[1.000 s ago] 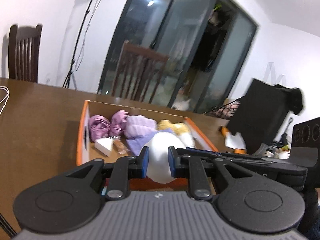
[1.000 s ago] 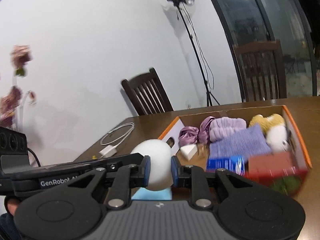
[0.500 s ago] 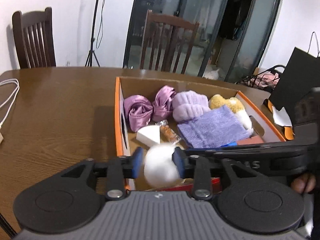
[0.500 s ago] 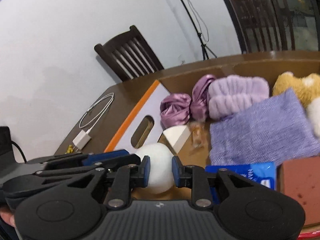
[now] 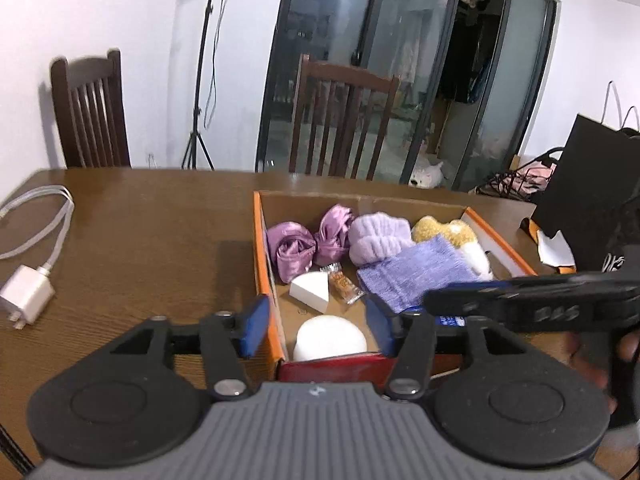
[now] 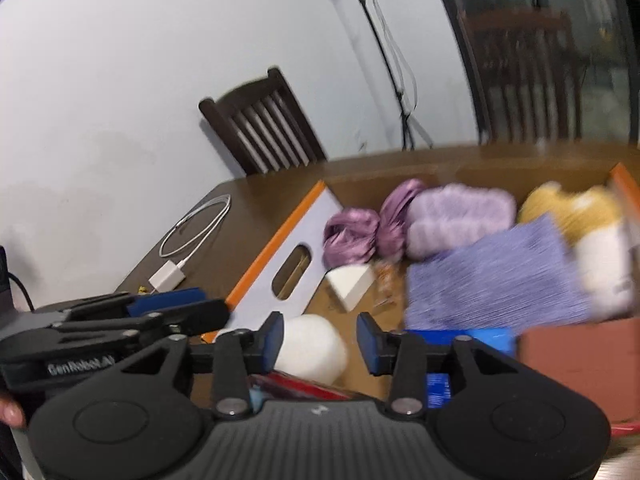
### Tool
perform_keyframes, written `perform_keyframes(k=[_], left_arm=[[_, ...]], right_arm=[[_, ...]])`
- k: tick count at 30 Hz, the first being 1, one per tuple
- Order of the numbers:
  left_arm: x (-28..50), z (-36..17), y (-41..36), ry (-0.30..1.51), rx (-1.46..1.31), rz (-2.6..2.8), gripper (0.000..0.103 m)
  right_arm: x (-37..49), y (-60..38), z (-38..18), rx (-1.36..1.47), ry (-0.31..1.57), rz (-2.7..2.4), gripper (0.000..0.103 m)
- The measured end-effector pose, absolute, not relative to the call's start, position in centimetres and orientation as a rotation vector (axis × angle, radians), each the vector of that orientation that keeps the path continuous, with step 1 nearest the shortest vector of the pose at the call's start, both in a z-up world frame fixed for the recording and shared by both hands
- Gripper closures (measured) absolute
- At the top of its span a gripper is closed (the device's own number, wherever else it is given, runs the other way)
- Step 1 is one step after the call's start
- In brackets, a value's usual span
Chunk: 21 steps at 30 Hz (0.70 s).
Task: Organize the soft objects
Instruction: 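Withdraw the open right tool from the box toward the light-blue plush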
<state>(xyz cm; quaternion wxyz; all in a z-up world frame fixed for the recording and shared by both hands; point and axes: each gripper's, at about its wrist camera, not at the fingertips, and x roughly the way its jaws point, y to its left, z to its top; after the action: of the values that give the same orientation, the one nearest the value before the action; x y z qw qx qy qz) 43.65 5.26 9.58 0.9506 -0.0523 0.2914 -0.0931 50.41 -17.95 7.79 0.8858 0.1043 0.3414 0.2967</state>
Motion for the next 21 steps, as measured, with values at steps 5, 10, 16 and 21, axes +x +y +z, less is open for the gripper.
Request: perform_keyframes(k=[5,10,16,21], left_arm=[[39.1,12.1,6.2,0.548,-0.077,-0.148,0.023],[34.9,13.8,6.3,0.513,-0.058,-0.124,0.018],[30.7,14.8,4.9,0.432,-0.028,-0.071,0.005],[27.1,14.5,4.3,0.32,-0.056,-0.037,0.0]], right_arm=[[45.9,-22.3,11.5,0.149,0.62,0.532,0.047],[41.5,-25.9,13.6,0.147,0.559,0.476,0.036],[36.5,-27.6,14.5,0.117,0.491,0.435,0.031],[32.3,-28.0,14.4,0.078,0.373,0.39,0.019]])
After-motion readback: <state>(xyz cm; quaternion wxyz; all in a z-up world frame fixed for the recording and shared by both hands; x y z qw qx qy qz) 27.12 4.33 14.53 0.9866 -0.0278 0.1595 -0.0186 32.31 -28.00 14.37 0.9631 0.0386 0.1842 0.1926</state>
